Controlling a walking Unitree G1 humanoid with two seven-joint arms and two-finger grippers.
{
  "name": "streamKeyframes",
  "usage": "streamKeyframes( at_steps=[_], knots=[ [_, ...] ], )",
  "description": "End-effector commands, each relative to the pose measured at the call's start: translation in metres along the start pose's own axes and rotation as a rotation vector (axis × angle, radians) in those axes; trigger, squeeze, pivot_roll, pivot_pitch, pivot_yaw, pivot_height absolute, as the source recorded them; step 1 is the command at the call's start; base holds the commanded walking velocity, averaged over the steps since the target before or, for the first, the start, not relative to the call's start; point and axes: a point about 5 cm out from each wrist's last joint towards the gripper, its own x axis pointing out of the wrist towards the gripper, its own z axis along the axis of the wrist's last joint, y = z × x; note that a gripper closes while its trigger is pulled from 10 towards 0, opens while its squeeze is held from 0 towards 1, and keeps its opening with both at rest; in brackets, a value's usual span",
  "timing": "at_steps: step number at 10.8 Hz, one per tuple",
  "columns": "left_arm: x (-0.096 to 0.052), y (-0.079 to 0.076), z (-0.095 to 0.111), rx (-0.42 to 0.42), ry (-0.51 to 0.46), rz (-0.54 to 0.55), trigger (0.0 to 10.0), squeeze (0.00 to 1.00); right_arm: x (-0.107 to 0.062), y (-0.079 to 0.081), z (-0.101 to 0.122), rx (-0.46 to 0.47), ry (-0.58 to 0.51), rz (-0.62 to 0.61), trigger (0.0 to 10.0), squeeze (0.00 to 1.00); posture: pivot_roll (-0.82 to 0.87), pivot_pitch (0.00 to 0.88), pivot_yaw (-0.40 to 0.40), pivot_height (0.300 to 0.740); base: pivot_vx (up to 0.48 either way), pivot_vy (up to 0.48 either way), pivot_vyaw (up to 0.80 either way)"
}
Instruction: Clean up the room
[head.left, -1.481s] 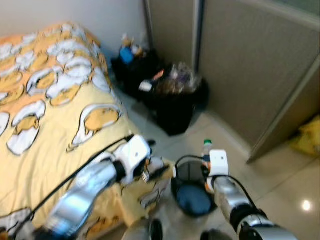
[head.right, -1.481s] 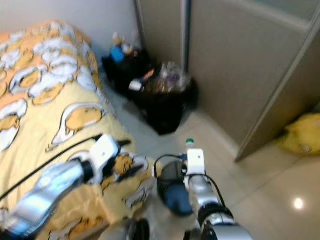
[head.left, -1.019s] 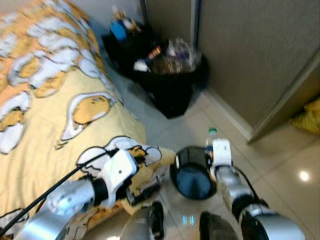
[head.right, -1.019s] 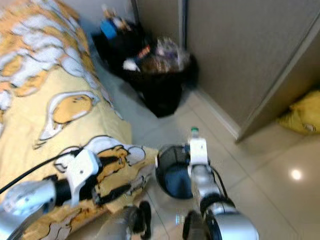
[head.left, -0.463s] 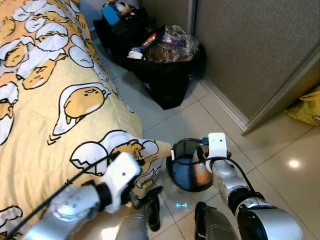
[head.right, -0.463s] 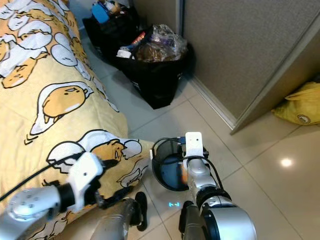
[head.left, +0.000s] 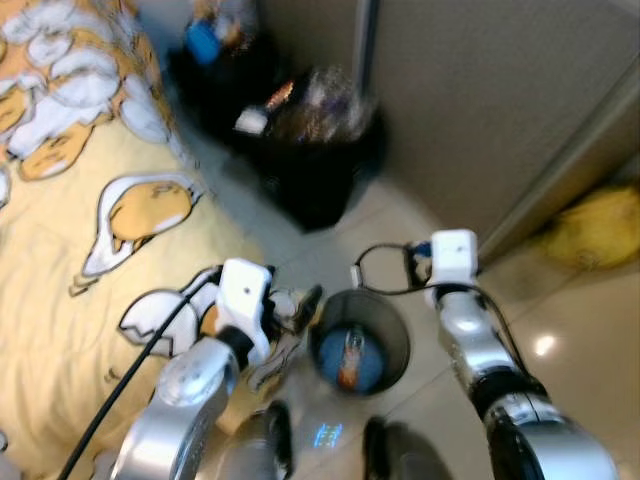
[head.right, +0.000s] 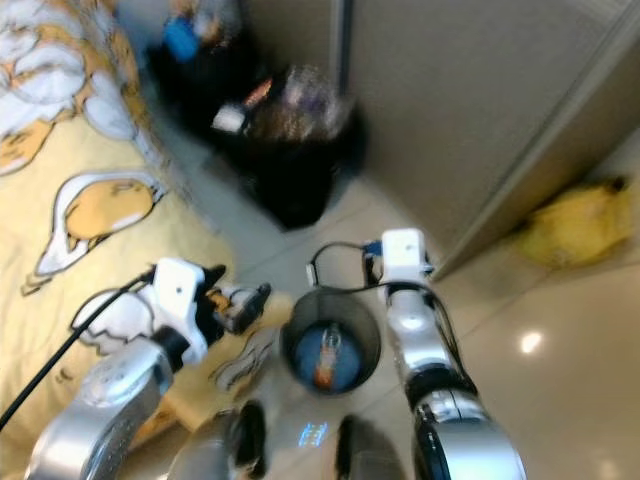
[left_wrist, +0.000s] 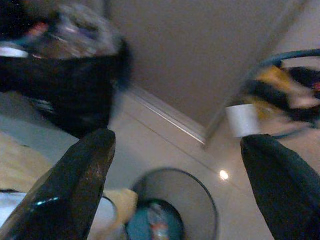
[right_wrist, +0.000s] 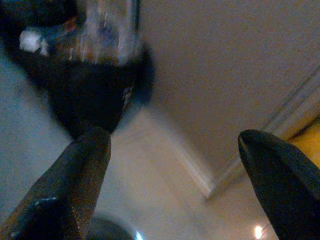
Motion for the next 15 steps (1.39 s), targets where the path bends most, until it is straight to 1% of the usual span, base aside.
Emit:
streamKeyframes(
  at_steps=[1,2,3,4,5,6,7,8,9,10,11,13,15],
  knots=[
    [0.009,0.006,-0.002,-0.013,-0.026,0.058,10.0,0.00,-0.009,-0.003,0.009,0.032,-0.067,-0.020,10.0,0.00,0.05,0.000,-0.012,0.740,0.000,0.000,0.00],
    [0.019,0.008,0.000,-0.005,-0.040,0.074,10.0,0.00,-0.016,-0.008,0.017,0.053,-0.122,-0.045,10.0,0.00,0.04,0.000,-0.013,0.740,0.000,0.000,0.00],
    [0.025,0.011,0.000,0.024,-0.040,0.099,10.0,0.00,-0.022,-0.011,0.021,0.071,-0.149,-0.064,10.0,0.00,0.02,0.000,-0.010,0.740,0.000,0.000,0.00],
    [0.034,0.017,-0.007,-0.036,-0.056,0.161,10.0,0.00,-0.038,-0.009,0.025,0.062,-0.224,-0.056,10.0,0.00,-0.01,0.000,0.001,0.740,0.000,0.000,0.00],
    [0.038,0.013,-0.012,-0.041,-0.052,0.160,10.0,0.00,-0.038,-0.007,0.019,0.073,-0.178,-0.045,10.0,0.00,-0.02,0.000,0.015,0.740,0.000,0.000,0.00],
    [0.044,0.012,-0.015,-0.033,-0.057,0.158,10.0,0.00,-0.033,-0.006,0.014,0.087,-0.126,-0.047,10.0,0.00,-0.01,0.000,0.026,0.740,0.000,0.000,0.80],
    [0.042,0.016,-0.016,-0.006,-0.065,0.164,10.0,0.00,-0.032,-0.001,0.014,0.100,-0.111,-0.018,10.0,0.00,-0.01,0.000,0.034,0.740,0.000,0.000,0.79],
    [0.035,0.022,-0.022,-0.003,-0.058,0.168,10.0,0.00,-0.036,0.004,0.011,0.089,-0.093,0.028,10.0,0.00,0.00,0.000,0.034,0.740,0.000,0.000,0.77],
    [0.031,0.021,-0.026,0.010,-0.062,0.170,10.0,0.00,-0.039,0.004,0.005,0.081,-0.069,0.053,10.0,0.00,0.01,0.000,0.026,0.740,-0.262,0.405,0.76],
    [0.029,0.021,-0.028,0.015,-0.070,0.183,10.0,0.00,-0.042,0.005,-0.003,0.074,-0.037,0.084,10.0,0.00,0.02,0.000,0.017,0.740,0.000,0.000,0.74],
    [0.029,0.021,-0.030,0.013,-0.079,0.186,10.0,0.00,-0.042,0.006,-0.006,0.067,-0.024,0.102,10.0,0.00,0.03,0.000,0.005,0.740,0.000,0.000,0.73],
    [0.024,0.025,-0.034,0.037,-0.087,0.197,10.0,0.00,-0.041,0.010,-0.008,0.074,-0.004,0.145,10.0,0.00,0.05,0.000,-0.011,0.740,0.000,0.000,0.72],
    [0.024,0.029,-0.034,0.015,-0.094,0.239,10.0,0.00,-0.039,0.013,-0.010,0.082,0.011,0.174,10.0,0.00,0.08,0.000,-0.027,0.740,0.000,0.000,0.69]
  ],
)
